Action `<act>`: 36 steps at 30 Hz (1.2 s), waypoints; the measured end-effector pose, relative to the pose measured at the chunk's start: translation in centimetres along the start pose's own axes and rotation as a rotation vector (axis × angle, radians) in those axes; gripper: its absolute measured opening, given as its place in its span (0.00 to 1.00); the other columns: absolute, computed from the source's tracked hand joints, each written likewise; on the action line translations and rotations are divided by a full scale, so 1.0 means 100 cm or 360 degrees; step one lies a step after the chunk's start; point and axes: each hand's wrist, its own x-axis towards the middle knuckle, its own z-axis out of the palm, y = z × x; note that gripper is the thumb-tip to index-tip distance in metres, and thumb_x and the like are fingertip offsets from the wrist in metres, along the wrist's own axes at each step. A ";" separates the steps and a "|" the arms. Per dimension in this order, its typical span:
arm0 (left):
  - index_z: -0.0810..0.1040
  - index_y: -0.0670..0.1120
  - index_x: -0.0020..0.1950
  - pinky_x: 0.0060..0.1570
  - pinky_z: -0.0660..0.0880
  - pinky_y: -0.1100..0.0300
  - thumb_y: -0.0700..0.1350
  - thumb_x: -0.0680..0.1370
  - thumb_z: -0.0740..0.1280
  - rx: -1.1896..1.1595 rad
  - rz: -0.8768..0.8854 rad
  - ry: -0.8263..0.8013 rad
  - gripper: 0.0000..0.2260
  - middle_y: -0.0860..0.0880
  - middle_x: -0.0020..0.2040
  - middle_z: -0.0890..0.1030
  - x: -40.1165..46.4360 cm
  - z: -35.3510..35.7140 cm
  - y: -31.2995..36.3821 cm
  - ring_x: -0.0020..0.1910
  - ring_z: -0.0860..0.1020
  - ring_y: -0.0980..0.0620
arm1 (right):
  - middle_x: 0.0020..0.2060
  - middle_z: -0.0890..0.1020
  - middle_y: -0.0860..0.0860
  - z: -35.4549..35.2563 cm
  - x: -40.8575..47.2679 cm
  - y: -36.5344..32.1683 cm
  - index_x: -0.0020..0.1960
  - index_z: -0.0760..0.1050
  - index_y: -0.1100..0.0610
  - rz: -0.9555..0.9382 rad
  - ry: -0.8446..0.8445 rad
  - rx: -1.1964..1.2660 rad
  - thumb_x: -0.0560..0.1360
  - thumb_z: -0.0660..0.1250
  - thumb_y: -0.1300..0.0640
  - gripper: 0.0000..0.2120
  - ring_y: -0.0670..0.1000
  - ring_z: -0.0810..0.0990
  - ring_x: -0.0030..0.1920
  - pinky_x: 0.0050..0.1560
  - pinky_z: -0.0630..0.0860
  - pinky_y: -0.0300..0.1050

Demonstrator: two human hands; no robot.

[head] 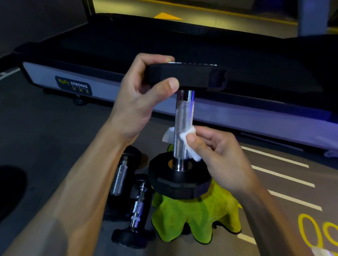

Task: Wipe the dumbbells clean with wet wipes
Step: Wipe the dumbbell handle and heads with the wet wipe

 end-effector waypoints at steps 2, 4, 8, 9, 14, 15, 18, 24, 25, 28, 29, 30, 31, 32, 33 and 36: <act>0.75 0.47 0.63 0.59 0.76 0.57 0.50 0.73 0.72 -0.0025 -0.0022 0.0005 0.20 0.48 0.64 0.80 0.000 -0.001 -0.001 0.60 0.80 0.52 | 0.58 0.88 0.49 0.004 0.001 0.005 0.66 0.82 0.53 0.0019 0.0006 0.0156 0.84 0.65 0.53 0.13 0.52 0.85 0.62 0.69 0.78 0.58; 0.76 0.50 0.61 0.60 0.75 0.57 0.51 0.72 0.71 -0.0056 -0.0028 0.0024 0.18 0.50 0.65 0.80 0.000 -0.002 -0.001 0.60 0.79 0.53 | 0.58 0.87 0.51 0.005 -0.003 0.015 0.66 0.81 0.53 0.0090 -0.0108 0.0181 0.83 0.65 0.51 0.15 0.56 0.85 0.62 0.67 0.78 0.62; 0.75 0.53 0.59 0.60 0.74 0.59 0.51 0.70 0.68 -0.0053 -0.0057 -0.0003 0.18 0.50 0.71 0.77 0.000 -0.002 -0.001 0.66 0.77 0.52 | 0.61 0.86 0.50 0.001 -0.003 0.020 0.67 0.80 0.54 0.0119 -0.0285 0.0140 0.83 0.67 0.52 0.15 0.52 0.84 0.64 0.70 0.77 0.57; 0.74 0.54 0.59 0.59 0.75 0.61 0.52 0.69 0.67 -0.0033 -0.0084 -0.0022 0.18 0.52 0.71 0.77 -0.001 -0.002 0.000 0.65 0.77 0.55 | 0.61 0.86 0.51 0.002 -0.001 0.020 0.68 0.79 0.54 0.0108 -0.0303 0.0132 0.83 0.67 0.52 0.15 0.52 0.83 0.65 0.71 0.76 0.57; 0.74 0.59 0.60 0.64 0.75 0.52 0.52 0.72 0.62 0.0354 -0.0075 -0.0048 0.17 0.67 0.61 0.77 -0.009 -0.007 0.014 0.62 0.76 0.61 | 0.61 0.85 0.57 0.007 0.000 0.024 0.67 0.78 0.58 0.0098 -0.0276 0.0158 0.83 0.66 0.55 0.15 0.62 0.81 0.65 0.69 0.75 0.62; 0.75 0.60 0.63 0.69 0.74 0.48 0.52 0.74 0.61 0.0473 -0.0030 -0.0031 0.17 0.64 0.63 0.76 -0.012 -0.006 0.017 0.65 0.75 0.59 | 0.61 0.85 0.57 0.008 0.001 0.023 0.67 0.78 0.58 0.0109 -0.0262 0.0161 0.82 0.66 0.54 0.15 0.62 0.81 0.65 0.69 0.75 0.61; 0.73 0.62 0.71 0.73 0.71 0.51 0.50 0.79 0.60 0.0740 0.0054 -0.0037 0.20 0.56 0.71 0.69 -0.021 0.000 0.025 0.72 0.70 0.59 | 0.58 0.86 0.57 0.012 0.005 0.021 0.65 0.79 0.58 0.0124 -0.0206 0.0142 0.81 0.67 0.51 0.16 0.60 0.82 0.62 0.68 0.76 0.63; 0.74 0.61 0.68 0.64 0.78 0.55 0.64 0.76 0.73 0.1045 0.0150 0.0050 0.23 0.58 0.64 0.75 -0.023 0.003 0.027 0.64 0.77 0.61 | 0.54 0.85 0.58 0.019 0.002 0.018 0.59 0.78 0.60 0.0074 -0.0121 0.0040 0.80 0.67 0.48 0.16 0.59 0.83 0.59 0.63 0.76 0.62; 0.75 0.60 0.67 0.64 0.78 0.52 0.62 0.76 0.74 0.1020 0.0176 0.0085 0.22 0.57 0.63 0.76 -0.022 0.004 0.027 0.63 0.78 0.58 | 0.53 0.86 0.57 0.019 0.001 0.017 0.58 0.78 0.60 0.0067 -0.0105 0.0041 0.79 0.67 0.48 0.15 0.58 0.83 0.58 0.62 0.76 0.62; 0.77 0.56 0.67 0.63 0.79 0.48 0.56 0.75 0.77 0.0947 0.0245 0.0130 0.22 0.56 0.63 0.77 -0.026 0.008 0.026 0.62 0.80 0.52 | 0.51 0.87 0.53 0.022 -0.004 0.013 0.55 0.79 0.57 0.0035 -0.0054 -0.0029 0.79 0.67 0.48 0.12 0.54 0.84 0.55 0.60 0.77 0.62; 0.77 0.56 0.66 0.62 0.79 0.48 0.55 0.75 0.78 0.0911 0.0267 0.0133 0.22 0.55 0.63 0.77 -0.029 0.010 0.026 0.62 0.81 0.50 | 0.50 0.87 0.52 0.023 -0.007 0.012 0.54 0.79 0.56 0.0018 -0.0019 -0.0038 0.79 0.67 0.48 0.12 0.53 0.84 0.54 0.59 0.78 0.63; 0.77 0.56 0.66 0.62 0.79 0.48 0.55 0.75 0.78 0.0865 0.0283 0.0133 0.21 0.55 0.63 0.78 -0.031 0.011 0.027 0.62 0.81 0.48 | 0.49 0.86 0.52 0.024 -0.011 0.011 0.54 0.79 0.56 0.0004 0.0022 -0.0030 0.79 0.68 0.47 0.12 0.53 0.84 0.53 0.57 0.78 0.64; 0.77 0.57 0.65 0.61 0.80 0.48 0.55 0.75 0.78 0.0813 0.0291 0.0134 0.21 0.54 0.63 0.78 -0.032 0.013 0.028 0.62 0.81 0.47 | 0.48 0.86 0.53 0.024 -0.015 0.010 0.53 0.79 0.57 -0.0003 0.0052 -0.0009 0.79 0.68 0.47 0.13 0.54 0.84 0.53 0.56 0.78 0.64; 0.76 0.58 0.65 0.61 0.80 0.48 0.56 0.74 0.78 0.0754 0.0288 0.0131 0.21 0.53 0.63 0.79 -0.032 0.014 0.029 0.62 0.82 0.46 | 0.48 0.86 0.54 0.023 -0.019 0.010 0.53 0.80 0.57 0.0001 0.0066 0.0009 0.79 0.68 0.48 0.13 0.54 0.84 0.53 0.56 0.79 0.64; 0.76 0.59 0.64 0.61 0.80 0.48 0.56 0.74 0.78 0.0681 0.0269 0.0116 0.21 0.51 0.63 0.79 -0.031 0.016 0.028 0.61 0.82 0.46 | 0.48 0.86 0.53 0.021 -0.023 0.009 0.53 0.80 0.57 0.0014 0.0074 0.0010 0.79 0.68 0.48 0.12 0.54 0.84 0.53 0.56 0.79 0.64; 0.76 0.58 0.64 0.62 0.80 0.48 0.55 0.73 0.78 0.0448 0.0194 0.0011 0.22 0.46 0.63 0.79 -0.029 0.022 0.022 0.61 0.82 0.45 | 0.49 0.87 0.48 0.014 -0.035 0.006 0.54 0.80 0.54 0.0057 0.0141 -0.0028 0.81 0.70 0.51 0.07 0.49 0.85 0.54 0.57 0.82 0.55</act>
